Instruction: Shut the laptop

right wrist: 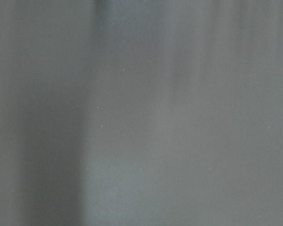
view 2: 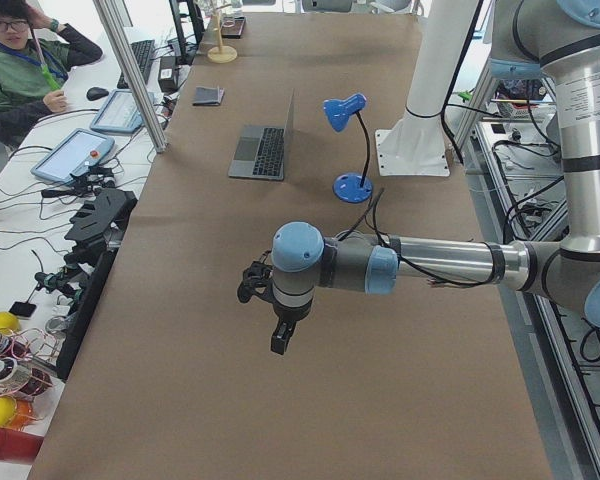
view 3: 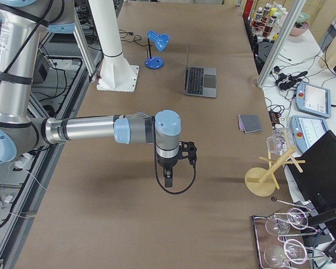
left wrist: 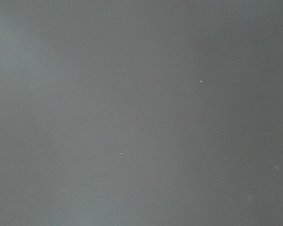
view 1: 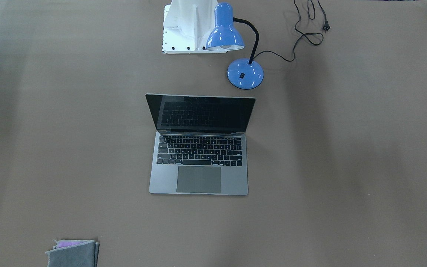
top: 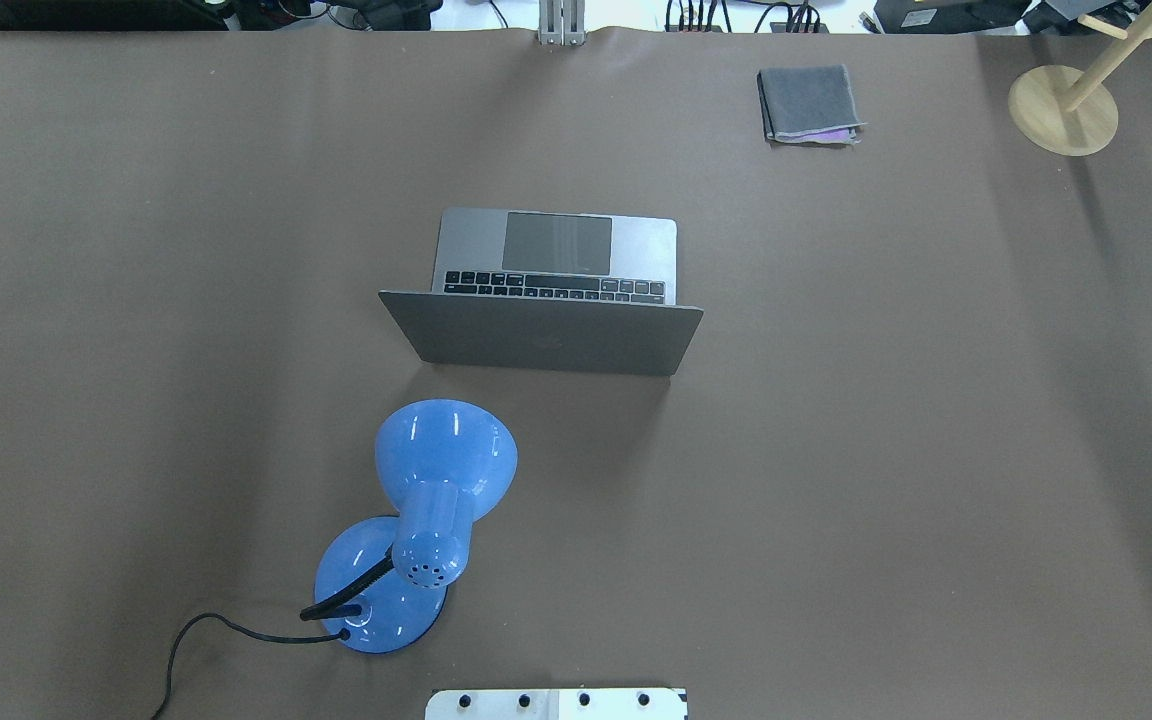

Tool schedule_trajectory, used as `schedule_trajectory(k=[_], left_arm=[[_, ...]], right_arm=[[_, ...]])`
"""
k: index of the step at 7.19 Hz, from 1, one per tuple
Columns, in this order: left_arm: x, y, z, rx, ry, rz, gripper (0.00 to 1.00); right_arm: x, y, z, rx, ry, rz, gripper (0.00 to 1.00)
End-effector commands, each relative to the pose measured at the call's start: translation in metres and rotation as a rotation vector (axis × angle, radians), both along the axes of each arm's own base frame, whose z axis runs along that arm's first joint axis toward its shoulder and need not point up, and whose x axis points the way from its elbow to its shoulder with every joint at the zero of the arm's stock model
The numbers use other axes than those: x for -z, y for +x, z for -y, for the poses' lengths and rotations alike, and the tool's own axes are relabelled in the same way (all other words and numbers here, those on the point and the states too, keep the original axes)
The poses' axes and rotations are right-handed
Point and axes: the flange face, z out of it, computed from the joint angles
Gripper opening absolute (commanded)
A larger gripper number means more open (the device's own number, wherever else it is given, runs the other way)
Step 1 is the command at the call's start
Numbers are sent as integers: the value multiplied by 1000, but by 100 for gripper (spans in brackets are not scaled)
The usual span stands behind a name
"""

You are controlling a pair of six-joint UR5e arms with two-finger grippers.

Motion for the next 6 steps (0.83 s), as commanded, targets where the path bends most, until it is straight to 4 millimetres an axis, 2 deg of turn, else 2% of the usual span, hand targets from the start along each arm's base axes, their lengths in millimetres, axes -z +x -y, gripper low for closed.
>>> schedule_trajectory(k=[1,2,3,4,5,6], left_arm=[[23,0,23,0,55,0,99],[38,0,42,1,90,1,99],[50,1,47,-5,117,-17,99],[58,3,56,-10,180,-49,99],[60,4,68,-12,244,-58,99],[65,7,68,-18,246,-105,99]], right_arm=[[30,-3,12,1,61,30,100],[44,-2,13,2,90,34,100],[46,-2,2,6,92,40,100],[50,-3,4,2,96,42,100],[62,-4,4,-10,107,58,100],[81,-4,12,-28,143,62,100]])
